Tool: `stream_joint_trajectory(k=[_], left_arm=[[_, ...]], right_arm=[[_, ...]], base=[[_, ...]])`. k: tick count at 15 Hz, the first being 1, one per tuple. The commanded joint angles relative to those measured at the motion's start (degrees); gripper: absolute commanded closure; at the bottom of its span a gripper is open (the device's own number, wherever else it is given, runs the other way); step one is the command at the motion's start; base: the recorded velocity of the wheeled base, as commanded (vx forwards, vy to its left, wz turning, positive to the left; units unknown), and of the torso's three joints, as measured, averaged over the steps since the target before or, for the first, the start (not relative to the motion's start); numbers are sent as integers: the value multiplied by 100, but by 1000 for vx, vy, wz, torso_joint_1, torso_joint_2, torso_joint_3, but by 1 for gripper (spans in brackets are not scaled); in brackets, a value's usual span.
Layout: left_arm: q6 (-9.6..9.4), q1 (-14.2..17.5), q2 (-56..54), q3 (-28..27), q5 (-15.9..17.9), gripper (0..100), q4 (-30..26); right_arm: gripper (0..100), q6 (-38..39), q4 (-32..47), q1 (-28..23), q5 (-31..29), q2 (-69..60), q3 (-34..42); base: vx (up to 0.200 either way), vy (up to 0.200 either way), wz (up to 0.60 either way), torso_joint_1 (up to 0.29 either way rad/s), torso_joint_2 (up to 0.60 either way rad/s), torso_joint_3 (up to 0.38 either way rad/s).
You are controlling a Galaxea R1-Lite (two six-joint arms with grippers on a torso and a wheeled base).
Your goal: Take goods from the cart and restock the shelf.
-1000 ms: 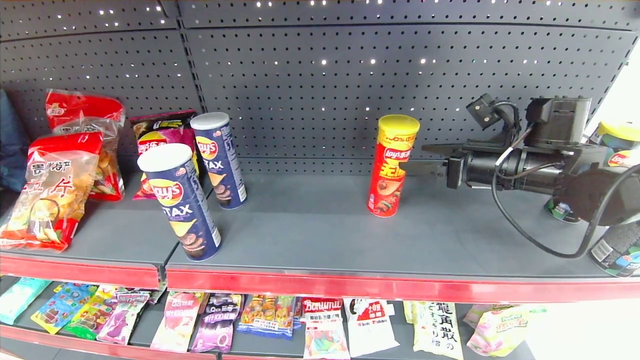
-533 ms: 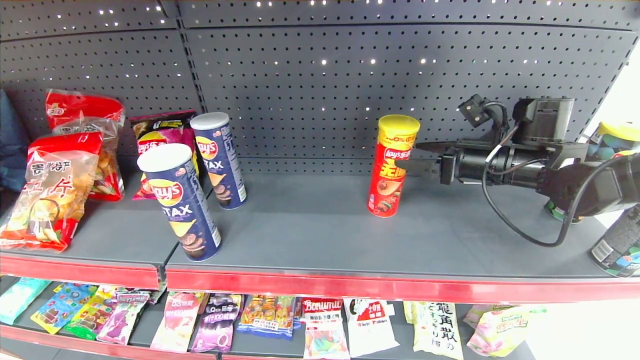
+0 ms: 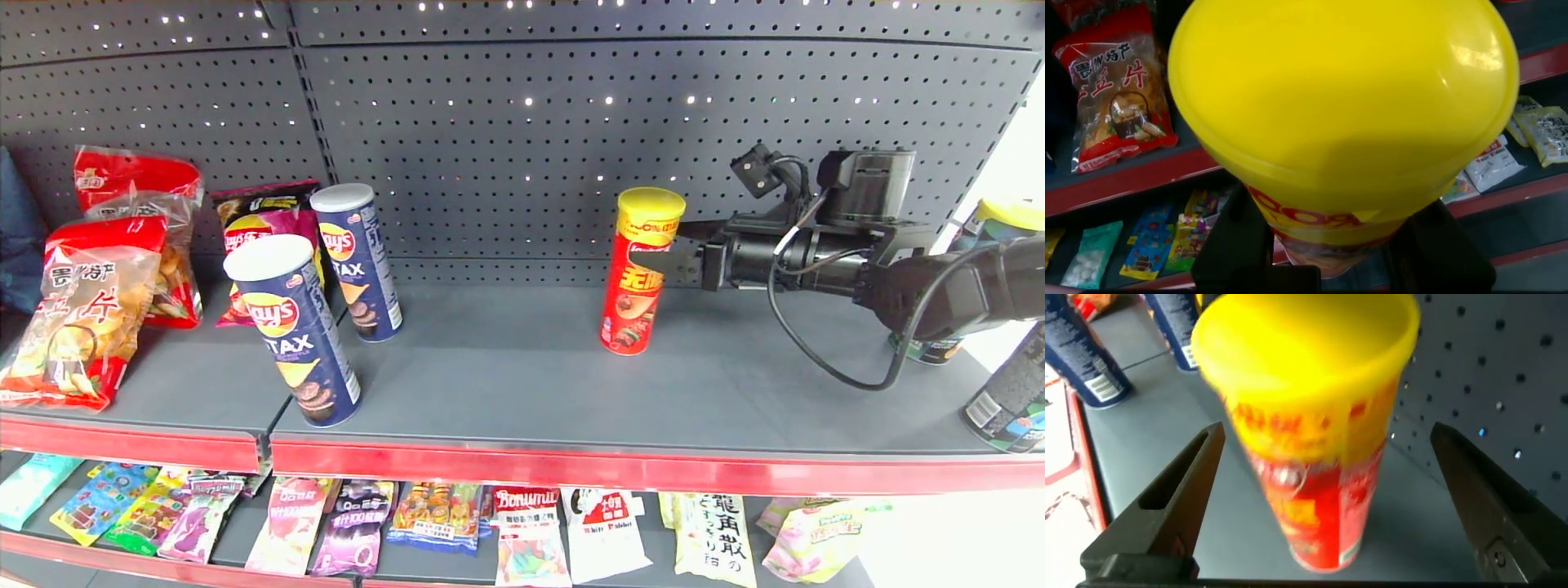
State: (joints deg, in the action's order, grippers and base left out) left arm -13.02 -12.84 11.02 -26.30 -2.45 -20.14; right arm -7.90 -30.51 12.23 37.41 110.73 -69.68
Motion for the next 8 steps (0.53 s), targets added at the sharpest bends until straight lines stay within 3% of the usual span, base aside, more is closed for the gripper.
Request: stream_joint_trajectory(k=[1,8], left_arm=[[-8,0,-3,10,-27,100,1],[-8,0,-12,19,-27,100,-8]], right_arm=[[0,-1,2,52,12,116,-151],[0,8,-7,201,-15,195,-213]], base=[[0,0,0,0,0,0],[0,0,0,0,0,0]])
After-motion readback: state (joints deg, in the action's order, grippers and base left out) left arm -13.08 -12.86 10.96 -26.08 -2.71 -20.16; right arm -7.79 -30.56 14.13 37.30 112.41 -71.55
